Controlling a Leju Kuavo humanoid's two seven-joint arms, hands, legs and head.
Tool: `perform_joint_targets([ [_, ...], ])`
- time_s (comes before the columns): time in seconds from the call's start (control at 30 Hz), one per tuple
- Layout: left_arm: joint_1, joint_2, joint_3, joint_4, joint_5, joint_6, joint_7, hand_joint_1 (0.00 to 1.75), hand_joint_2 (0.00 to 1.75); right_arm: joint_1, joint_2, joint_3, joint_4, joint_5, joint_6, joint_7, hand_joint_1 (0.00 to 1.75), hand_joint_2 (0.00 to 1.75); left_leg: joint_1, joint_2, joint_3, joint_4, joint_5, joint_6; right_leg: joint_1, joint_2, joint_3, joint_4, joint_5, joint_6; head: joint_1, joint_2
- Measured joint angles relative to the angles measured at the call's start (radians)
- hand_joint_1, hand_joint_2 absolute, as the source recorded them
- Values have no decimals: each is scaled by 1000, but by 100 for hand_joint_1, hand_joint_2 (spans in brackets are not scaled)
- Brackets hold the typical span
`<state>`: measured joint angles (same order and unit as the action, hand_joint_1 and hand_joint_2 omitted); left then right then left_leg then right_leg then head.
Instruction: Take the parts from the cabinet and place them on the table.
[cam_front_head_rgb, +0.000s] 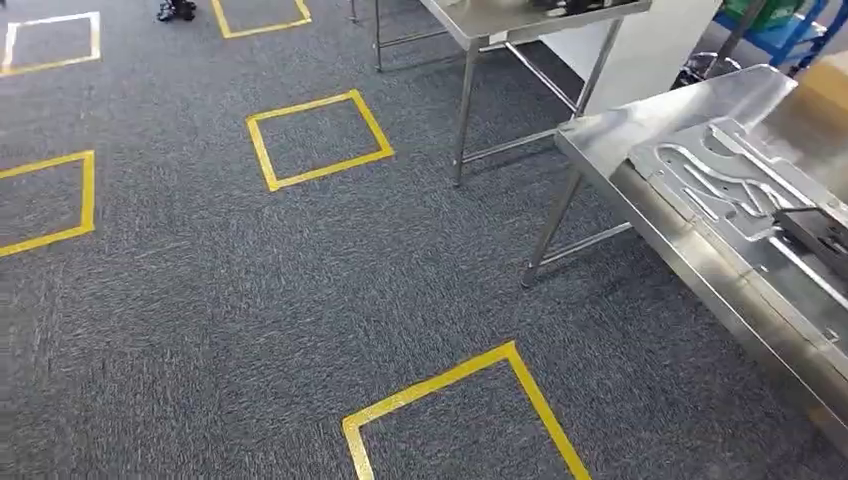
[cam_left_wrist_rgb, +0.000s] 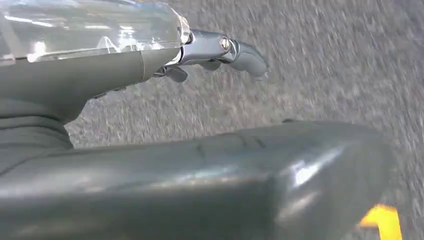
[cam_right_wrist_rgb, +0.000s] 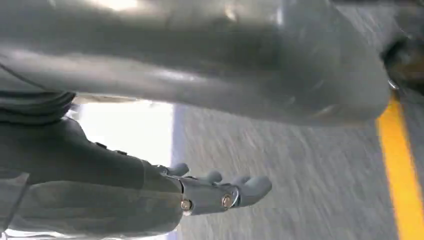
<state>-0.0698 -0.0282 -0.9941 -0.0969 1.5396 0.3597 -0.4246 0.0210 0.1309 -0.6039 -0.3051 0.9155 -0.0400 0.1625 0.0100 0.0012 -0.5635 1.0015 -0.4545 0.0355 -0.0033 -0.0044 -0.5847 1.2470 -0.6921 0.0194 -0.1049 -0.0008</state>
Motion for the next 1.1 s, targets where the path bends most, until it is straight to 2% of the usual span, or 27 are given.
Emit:
perform_joint_targets([
  [0.03, 1, 2, -9, 0, -2, 1, 0, 0, 0, 0, 0, -10, 16, -1, 10, 2, 0, 0, -2, -15, -4, 2, 1, 0, -1, 1, -32, 57, -13, 0, 0, 0],
  [0.07, 2, 4, -13, 0, -4, 2, 0, 0, 0, 0, 0, -17, 25, -2, 14, 0, 0, 0, -3, -28, -5, 2, 2, -1, -2, 1, -39, 60, 6, -1, 0, 0],
  [0.1, 3, 5, -22, 0, -8, 3, -1, 0, 0, -2, 0, -28, 35, -5, 17, -13, 0, 0, -4, -44, -4, 4, 2, -2, -2, 2, -21, 13, 51, -4, 0, 0],
  [0.13, 3, 6, -31, 0, -11, 3, -3, 0, 0, -3, 0, -35, 41, -8, 19, -30, 0, 0, -4, -58, -2, 6, 3, -3, -2, 9, 14, -69, 106, -8, 0, 0],
  [0.17, 3, 7, -35, 0, -12, 3, -7, 0, 0, -4, 0, -40, 45, -10, 19, -48, 0, 0, -4, -70, -1, 7, 3, -4, -2, 24, 49, -152, 151, -13, 0, 0],
  [0.2, 3, 7, -39, 0, -13, 3, -13, 0, 0, -3, 0, -47, 51, -11, 16, -76, 0, 0, -2, -81, -6, 7, 5, -8, -3, 85, 76, -228, 178, -20, 0, 0],
  [0.23, 0, 8, -44, 0, -13, 2, -18, 0, 0, -4, 1, -51, 56, -11, 14, -99, 0, 0, -9, -91, -12, 16, 5, -16, -4, 103, 75, -243, 176, -21, 0, 0],
  [0.27, 0, 10, -49, 0, -13, -1, -23, 0, 0, -6, 1, -53, 60, -10, 12, -123, 0, 0, -5, -101, -18, 13, 10, -24, -2, 85, 71, -241, 178, -21, 0, 0],
  [0.33, 6, 13, -57, 0, -11, -2, -29, 0, 0, -14, 1, -54, 64, 0, 7, -152, 0, 0, 0, -122, -20, 5, 18, -38, 3, 69, 73, -241, 181, -28, 0, 0],
  [0.37, 8, 16, -60, 0, -10, -2, -31, 0, 0, -18, 1, -55, 66, 6, 6, -163, 0, 0, -6, -128, -25, 8, 18, -44, -8, 55, 76, -256, 189, -37, 0, 0],
  [0.4, 10, 18, -61, 0, -10, -2, -34, 0, 0, -21, 3, -55, 69, 10, 5, -170, 0, 0, -7, -75, -35, 36, -3, -43, -8, 37, 81, -263, 194, -44, 0, 0],
  [0.43, 8, 18, -63, 0, -9, -2, -35, 0, 0, -20, 2, -55, 72, 15, 5, -175, 0, 0, -7, -43, -59, 90, -41, -46, -8, 25, 80, -263, 195, -51, 0, 0],
  [0.5, 5, 20, -65, 0, -2, -1, -35, 0, 0, -19, 2, -55, 78, 24, 3, -174, 0, 0, -4, -16, -127, 244, -119, -53, -2, -4, 78, -261, 194, -53, 0, 0],
  [0.53, 6, 21, -65, 0, 0, 1, -33, 0, 0, -19, 2, -55, 81, 31, 3, -171, 0, 0, -1, -12, -155, 310, -141, -57, -1, -19, 76, -260, 193, -53, 0, 0],
  [0.57, 9, 21, -65, 0, 3, 5, -30, 0, 0, -20, 2, -55, 83, 36, 3, -165, 0, 0, 0, -9, -159, 325, -136, -58, 0, -33, 75, -259, 193, -53, -1, 0],
  [0.6, 12, 21, -65, 0, 7, 9, -26, 0, 0, -22, 3, -54, 85, 40, 3, -161, 0, 0, 1, -6, -134, 284, -108, -59, 0, -46, 75, -258, 191, -53, -1, 0],
  [0.67, 13, 21, -65, 0, 10, 12, -19, 0, 0, -25, 4, -54, 89, 43, 4, -147, 0, 0, 1, 13, -35, 110, -32, -56, -1, -68, 78, -255, 187, -48, -1, 0],
  [0.7, 12, 21, -65, 0, 11, 12, -14, 0, 0, -25, 4, -54, 90, 45, 4, -139, 0, 0, -1, 58, 18, 17, -15, -51, 2, -79, 82, -252, 184, -43, -1, 0],
  [0.73, 10, 21, -65, 0, 14, 12, -11, 0, 0, -25, 4, -54, 91, 47, 5, -130, 0, 0, -9, 76, 23, 7, -23, -41, 9, -87, 81, -250, 180, -37, 0, 0],
  [0.83, 18, 21, -66, 0, 21, 9, -5, 0, 0, -32, 4, -54, 95, 50, 6, -111, 0, 0, -12, 44, 10, 5, -17, -29, 6, -109, 86, -253, 182, -24, 0, 0],
  [0.87, 20, 21, -66, 0, 22, 8, -5, 0, 0, -34, 4, -54, 95, 50, 7, -106, 0, 0, -7, 32, 10, -4, -11, -20, 8, -119, 89, -254, 180, -16, 0, 0],
  [0.9, 21, 21, -66, 0, 22, 5, -5, 0, 0, -34, 3, -54, 95, 50, 7, -100, 0, 0, -2, 25, 18, -10, -3, -15, 0, -84, 86, -240, 167, -8, 0, 0],
  [0.93, 20, 20, -68, 0, 21, 0, -5, 0, 0, -32, 0, -54, 96, 48, 8, -97, 0, 0, -1, 17, 15, -11, 1, -9, -1, -34, 66, -200, 133, -4, 0, 0],
  [0.97, 18, 20, -68, 0, 21, -3, -6, 0, 0, -30, 0, -55, 97, 45, 7, -94, 0, 0, -1, 7, 10, -11, 2, -6, -2, -10, 30, -125, 87, -2, 0, 0],
  [1.03, 17, 21, -73, 0, 17, -8, -10, 0, 0, -29, 0, -58, 99, 39, 5, -93, 0, 0, -4, -13, 3, -10, 5, -4, -4, -1, -46, 32, 22, 0, 0, 0],
  [1.07, 19, 21, -77, 0, 13, -10, -15, 0, 0, -28, 0, -59, 101, 37, 2, -95, 0, 0, -5, -28, 2, -8, 5, -4, -4, 0, -66, 72, 22, -1, 0, 0],
  [1.1, 21, 21, -80, 0, 11, -12, -18, 0, 0, -27, 0, -60, 101, 35, -1, -99, 0, 0, -6, -41, 2, -7, 6, -6, -4, 0, -58, 52, 48, -1, 0, 0],
])
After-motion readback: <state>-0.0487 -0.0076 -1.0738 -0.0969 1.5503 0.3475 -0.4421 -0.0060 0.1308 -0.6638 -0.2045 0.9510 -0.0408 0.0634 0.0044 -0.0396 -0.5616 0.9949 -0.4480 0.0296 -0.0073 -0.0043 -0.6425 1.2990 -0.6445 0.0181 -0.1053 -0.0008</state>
